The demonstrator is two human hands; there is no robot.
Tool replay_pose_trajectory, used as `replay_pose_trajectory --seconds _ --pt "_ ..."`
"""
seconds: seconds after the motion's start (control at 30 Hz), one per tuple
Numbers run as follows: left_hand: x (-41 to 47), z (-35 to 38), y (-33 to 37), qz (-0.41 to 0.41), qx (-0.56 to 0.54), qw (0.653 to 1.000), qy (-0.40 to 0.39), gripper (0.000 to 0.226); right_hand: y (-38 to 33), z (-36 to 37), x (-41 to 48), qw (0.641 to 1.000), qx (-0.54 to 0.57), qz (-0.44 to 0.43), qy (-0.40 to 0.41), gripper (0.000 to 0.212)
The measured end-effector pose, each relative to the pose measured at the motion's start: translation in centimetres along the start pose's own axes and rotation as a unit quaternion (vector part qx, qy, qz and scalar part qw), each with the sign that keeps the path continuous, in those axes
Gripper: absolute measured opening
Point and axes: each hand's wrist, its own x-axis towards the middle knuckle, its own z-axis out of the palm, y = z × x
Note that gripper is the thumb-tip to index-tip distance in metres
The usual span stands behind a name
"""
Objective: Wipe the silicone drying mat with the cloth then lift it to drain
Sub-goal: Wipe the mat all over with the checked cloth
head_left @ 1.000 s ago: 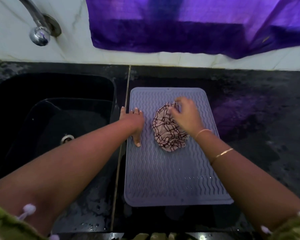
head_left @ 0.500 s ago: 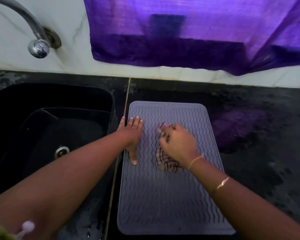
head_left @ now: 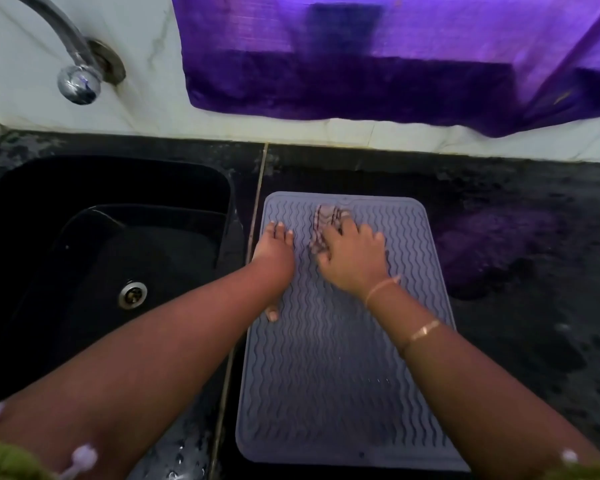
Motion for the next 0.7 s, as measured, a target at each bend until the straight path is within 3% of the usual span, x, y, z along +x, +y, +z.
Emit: replay_pose_trajectory --seconds 0.2,0.3,0.4,0.47,0.57,0.7 --pt "-0.3 -0.2 0.2 -0.001 0.026 1.000 -0.002 0.092 -1.2 -0.8 -9.8 0.996 0.002 -0.068 -0.063 0.050" --pt "-0.4 -0.3 0.1 0.000 0.019 1.000 0.002 0.090 -0.1 -2.8 -9.1 0.985 0.157 -0.031 -0.057 0.024" --pt "-0.2 -0.1 0.1 -0.008 0.004 1.000 0.001 0.100 1.4 -5.7 -5.0 0.969 0.243 0.031 -0.024 0.025" --pt "-0.1 0.1 0.1 -0.015 0.003 1.000 0.009 0.096 2.5 -6.1 -0.4 0.968 0.243 0.050 -0.033 0.028" --pt "0.0 0.4 0.3 -0.017 0.005 1.000 0.010 0.089 2.7 -4.1 3.7 0.967 0.219 0.066 -0.116 0.044" --pt "0.0 0.4 0.2 -0.027 0.002 0.999 0.017 0.079 1.1 -1.0 0.7 0.997 0.056 0.020 -0.042 0.054"
